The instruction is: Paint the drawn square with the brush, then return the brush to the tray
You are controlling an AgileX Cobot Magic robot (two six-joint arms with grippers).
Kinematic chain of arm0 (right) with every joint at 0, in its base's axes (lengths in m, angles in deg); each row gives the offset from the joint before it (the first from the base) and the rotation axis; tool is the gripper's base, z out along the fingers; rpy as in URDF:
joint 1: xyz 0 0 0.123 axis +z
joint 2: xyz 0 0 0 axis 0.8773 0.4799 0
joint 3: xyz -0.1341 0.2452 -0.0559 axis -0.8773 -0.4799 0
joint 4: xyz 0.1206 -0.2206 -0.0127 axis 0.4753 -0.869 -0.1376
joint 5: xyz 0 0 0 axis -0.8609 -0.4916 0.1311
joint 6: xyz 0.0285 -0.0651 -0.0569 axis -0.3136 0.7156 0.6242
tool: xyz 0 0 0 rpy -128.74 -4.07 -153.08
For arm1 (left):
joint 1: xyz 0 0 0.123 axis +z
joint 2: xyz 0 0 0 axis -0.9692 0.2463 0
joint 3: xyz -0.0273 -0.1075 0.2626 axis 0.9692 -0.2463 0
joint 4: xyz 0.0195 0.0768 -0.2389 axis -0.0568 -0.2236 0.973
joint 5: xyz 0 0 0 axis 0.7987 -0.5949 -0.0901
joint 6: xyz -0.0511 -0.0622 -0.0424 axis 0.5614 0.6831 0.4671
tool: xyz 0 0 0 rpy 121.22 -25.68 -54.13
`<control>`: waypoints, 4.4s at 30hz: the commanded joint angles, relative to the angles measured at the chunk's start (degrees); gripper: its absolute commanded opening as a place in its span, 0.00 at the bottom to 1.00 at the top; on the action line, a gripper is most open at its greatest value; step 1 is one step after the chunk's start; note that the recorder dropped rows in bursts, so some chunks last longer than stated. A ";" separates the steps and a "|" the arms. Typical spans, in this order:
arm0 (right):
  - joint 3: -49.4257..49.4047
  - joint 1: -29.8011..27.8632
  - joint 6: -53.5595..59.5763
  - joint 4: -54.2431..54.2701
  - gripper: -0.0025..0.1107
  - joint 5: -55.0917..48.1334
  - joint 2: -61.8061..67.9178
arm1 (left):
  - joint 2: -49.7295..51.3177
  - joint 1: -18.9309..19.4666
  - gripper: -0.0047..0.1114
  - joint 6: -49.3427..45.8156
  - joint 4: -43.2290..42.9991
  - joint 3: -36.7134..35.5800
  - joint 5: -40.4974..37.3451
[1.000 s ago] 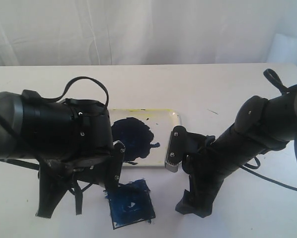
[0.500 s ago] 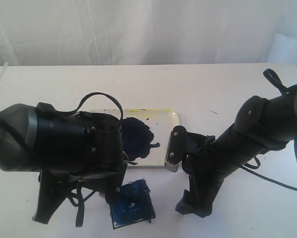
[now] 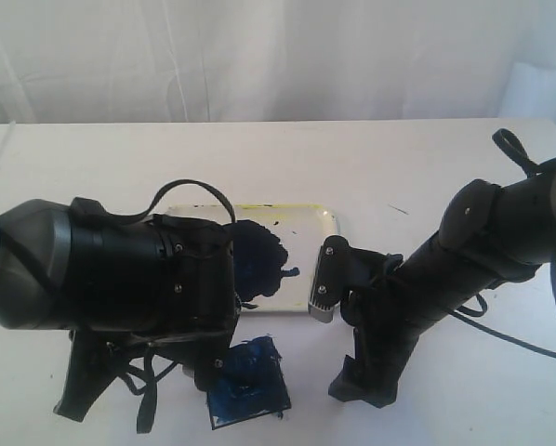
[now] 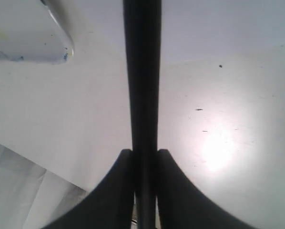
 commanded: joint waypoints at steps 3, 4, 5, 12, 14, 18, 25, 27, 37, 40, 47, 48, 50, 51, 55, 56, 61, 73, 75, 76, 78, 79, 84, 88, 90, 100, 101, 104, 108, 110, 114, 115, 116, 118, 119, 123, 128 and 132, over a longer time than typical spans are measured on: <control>-1.16 0.01 -1.00 -2.01 0.81 1.36 0.86 | -0.52 -2.17 0.04 -2.15 0.71 -0.02 -2.65; -1.16 0.01 -1.00 -2.01 0.81 1.36 0.86 | -0.52 -2.17 0.04 -2.15 0.39 -0.02 -3.49; -1.16 0.01 -1.00 -2.01 0.81 1.36 0.86 | -0.52 -2.05 0.04 -1.64 -0.07 -0.02 -3.97; -1.16 0.01 -1.00 -2.01 0.81 1.49 0.86 | -0.52 -1.48 0.04 -0.34 -0.94 -0.02 -3.22; -1.16 0.01 -1.00 -2.01 0.81 1.49 0.86 | -0.52 -1.48 0.04 0.10 -1.48 -0.02 -2.80; -1.16 0.01 -1.00 -2.01 0.81 1.49 0.86 | -0.52 -1.01 0.04 1.07 -2.77 -0.02 -3.72; -1.16 0.01 -1.00 -2.01 0.81 1.49 0.86 | -0.52 0.22 0.04 2.29 -3.96 -0.02 -4.95; -1.16 0.01 -1.00 -2.01 0.81 1.49 0.86 | -0.52 0.22 0.04 2.16 -2.98 -0.02 -3.37; -1.16 0.01 -1.00 -2.01 0.81 2.33 0.86 | -0.52 0.22 0.04 -3.39 3.79 -0.02 -0.06; -1.16 0.01 -1.00 -2.01 0.81 2.33 0.86 | -0.52 0.32 0.04 -0.70 2.74 -0.02 -0.27; -1.16 0.01 -1.00 -2.01 0.81 2.33 0.86 | -0.52 0.77 0.04 7.30 -3.66 -0.02 -2.31; -1.16 0.01 -1.00 -2.01 0.81 2.33 0.86 | -0.52 0.94 0.04 7.30 -3.55 -0.02 -2.31; -1.16 0.01 -1.00 -2.01 0.81 2.41 0.86 | -0.52 0.97 0.04 7.30 -3.55 -0.02 -1.59; -1.16 0.01 -1.00 -2.01 0.81 2.48 0.86 | -0.52 0.97 0.04 7.30 -3.55 -0.02 -0.85; -1.16 0.01 -1.11 -2.01 0.81 2.22 0.86 | -0.52 0.73 0.04 6.11 -2.29 -0.02 4.16; -1.16 0.01 -1.11 -2.01 0.81 1.95 0.86 | -0.52 0.73 0.04 6.11 -2.29 -0.02 4.38; -1.16 0.01 -1.11 -2.01 0.81 2.41 0.86 | -1.88 0.73 0.04 6.40 -3.52 -0.02 1.40; -1.16 0.01 -1.69 -2.01 0.81 2.32 0.86 | -9.15 8.14 0.04 6.63 -3.55 -0.02 2.10; -1.16 0.01 -1.69 -2.01 0.81 2.95 0.86 | -9.15 11.66 0.04 6.71 -3.14 -0.02 4.86; -1.16 0.01 -1.69 -2.01 0.81 2.95 0.86 | -9.15 13.86 0.04 6.71 -3.14 -0.02 6.61; -1.16 0.01 -1.69 -2.01 0.81 2.95 0.86 | -9.15 17.39 0.04 6.86 -3.14 -0.02 9.92; -1.16 0.01 -1.69 -2.01 0.81 2.95 0.86 | -9.15 18.49 0.04 7.35 -3.14 -0.02 11.64; -1.16 0.01 -1.69 -2.01 0.81 2.95 0.86 | -8.17 23.16 0.04 8.71 -3.78 -0.02 23.21; -1.16 0.01 -1.95 -2.01 0.81 3.30 0.86 | -4.58 24.49 0.04 8.71 -7.81 -0.02 26.09; -1.16 0.01 -1.95 -2.01 0.81 3.30 0.86 | -2.11 24.90 0.04 8.71 -12.80 -0.02 24.13; -1.16 0.01 -1.95 -1.90 0.81 3.39 0.86 | 6.65 24.90 0.04 23.89 -31.29 3.99 24.16; -1.16 0.01 -1.95 -1.90 0.81 3.39 0.86 | 7.02 24.90 0.04 24.20 -31.44 4.70 24.48; -1.16 0.01 -1.95 -1.90 0.81 3.39 0.86 | 7.95 24.80 0.04 24.06 -31.44 6.03 26.79; -1.16 0.01 -1.95 -1.90 0.81 3.39 0.86 | 8.92 24.80 0.04 24.06 -30.78 6.03 31.46; -1.16 0.01 -1.95 -1.90 0.81 3.39 0.86 | 9.30 24.80 0.04 23.97 -30.78 6.03 31.85; -1.16 0.01 -1.95 -1.90 0.81 3.39 0.86 | 9.64 24.80 0.04 23.23 -29.58 6.03 31.99; -1.16 0.01 -1.95 -1.90 0.81 3.39 0.86 | 9.78 24.80 0.04 22.15 -29.01 6.03 31.87; -1.16 0.01 -1.95 -1.90 0.81 3.39 0.86 | 9.83 24.80 0.04 21.22 -28.43 6.03 31.77; -1.16 0.01 -1.95 -1.90 0.81 3.39 0.86 | 10.17 24.80 0.04 19.80 -27.84 6.03 31.63; -1.16 0.01 -1.95 -1.90 0.81 3.39 0.86 | 10.57 24.80 0.04 19.05 -27.38 6.03 31.47; -1.16 0.01 -1.95 -2.01 0.81 3.39 0.86 | 11.52 24.80 0.04 17.58 -27.27 6.03 31.01; -1.16 0.01 -1.95 -2.01 0.81 3.53 0.86 | 11.42 24.80 0.06 17.58 -27.27 6.03 31.01; -1.16 0.01 -1.95 -2.01 0.81 3.66 0.86 | 11.42 24.80 0.22 17.58 -26.81 6.03 32.00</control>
